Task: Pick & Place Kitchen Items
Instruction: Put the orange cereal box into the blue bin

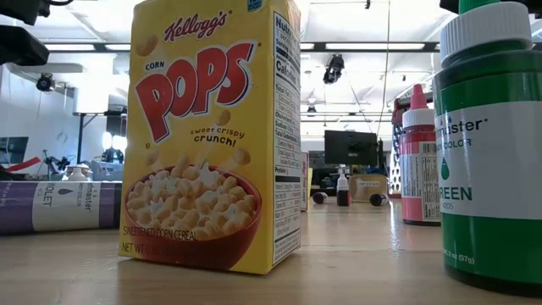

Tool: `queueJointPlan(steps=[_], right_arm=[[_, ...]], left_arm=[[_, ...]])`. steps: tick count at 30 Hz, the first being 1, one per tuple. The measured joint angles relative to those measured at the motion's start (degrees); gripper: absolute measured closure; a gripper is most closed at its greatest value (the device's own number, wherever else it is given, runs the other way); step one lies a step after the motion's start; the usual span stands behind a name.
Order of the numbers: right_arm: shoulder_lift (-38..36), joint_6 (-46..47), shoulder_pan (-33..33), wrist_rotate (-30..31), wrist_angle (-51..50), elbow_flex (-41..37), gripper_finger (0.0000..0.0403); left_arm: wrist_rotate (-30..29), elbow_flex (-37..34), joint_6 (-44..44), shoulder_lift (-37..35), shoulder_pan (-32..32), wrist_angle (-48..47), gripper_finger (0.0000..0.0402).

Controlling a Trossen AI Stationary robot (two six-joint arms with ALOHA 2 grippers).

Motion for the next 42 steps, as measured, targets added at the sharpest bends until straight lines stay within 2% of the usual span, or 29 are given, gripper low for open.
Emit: queueJointPlan(steps=[24, 32, 36, 42], right_arm=[[0.0, 0.0, 0.0, 0.0, 0.0, 0.0, 0.0394], [0.0, 0.0, 0.0, 0.0, 0.0, 0.0, 0.0394], [0.0, 0.0, 0.0, 0.0, 0.0, 0.0, 0.0394], [0.0, 0.0, 0.0, 0.0, 0.0, 0.0, 0.0394]], left_arm=[[-1.3, 0.1, 0.8, 0.0, 0.0, 0.1, 0.0226], [-1.5, 4.0, 1.5, 0.0, 0.0, -1.2, 0.023], [-6.4, 6.0, 4.5, -0.1, 0.4, -3.8, 0.023], [-17.4, 8.7, 10.9, -0.1, 4.0, -6.6, 0.0231]])
